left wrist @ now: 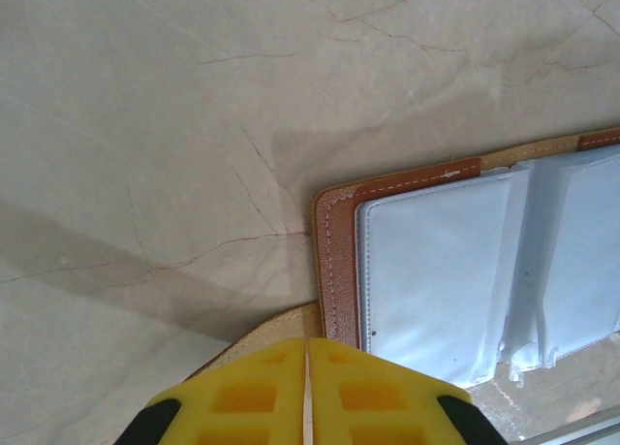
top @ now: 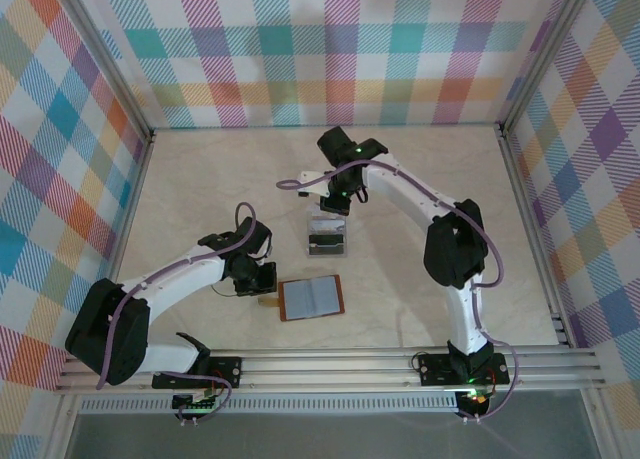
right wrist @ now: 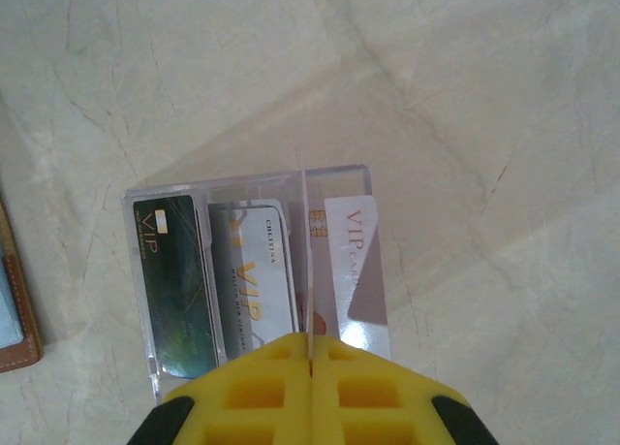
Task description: Take the credit cards out of the card holder
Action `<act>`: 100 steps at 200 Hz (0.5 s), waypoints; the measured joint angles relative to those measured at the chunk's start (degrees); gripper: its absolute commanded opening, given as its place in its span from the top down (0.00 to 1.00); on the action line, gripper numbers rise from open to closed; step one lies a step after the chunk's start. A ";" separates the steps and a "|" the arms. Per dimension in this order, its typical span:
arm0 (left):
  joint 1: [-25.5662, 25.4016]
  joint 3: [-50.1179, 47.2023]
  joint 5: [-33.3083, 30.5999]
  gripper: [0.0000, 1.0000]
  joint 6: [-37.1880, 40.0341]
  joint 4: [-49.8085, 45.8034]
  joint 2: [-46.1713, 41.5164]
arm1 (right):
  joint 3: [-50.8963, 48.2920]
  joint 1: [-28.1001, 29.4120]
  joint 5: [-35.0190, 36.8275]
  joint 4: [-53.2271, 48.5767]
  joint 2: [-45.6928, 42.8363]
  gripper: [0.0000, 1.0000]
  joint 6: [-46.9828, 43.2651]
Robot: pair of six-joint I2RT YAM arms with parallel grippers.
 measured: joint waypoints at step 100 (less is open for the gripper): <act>0.00 0.00 0.55 0.90 0.42 0.31 1.51 | 5.42 -0.39 1.25 -5.68 3.50 1.00 -1.27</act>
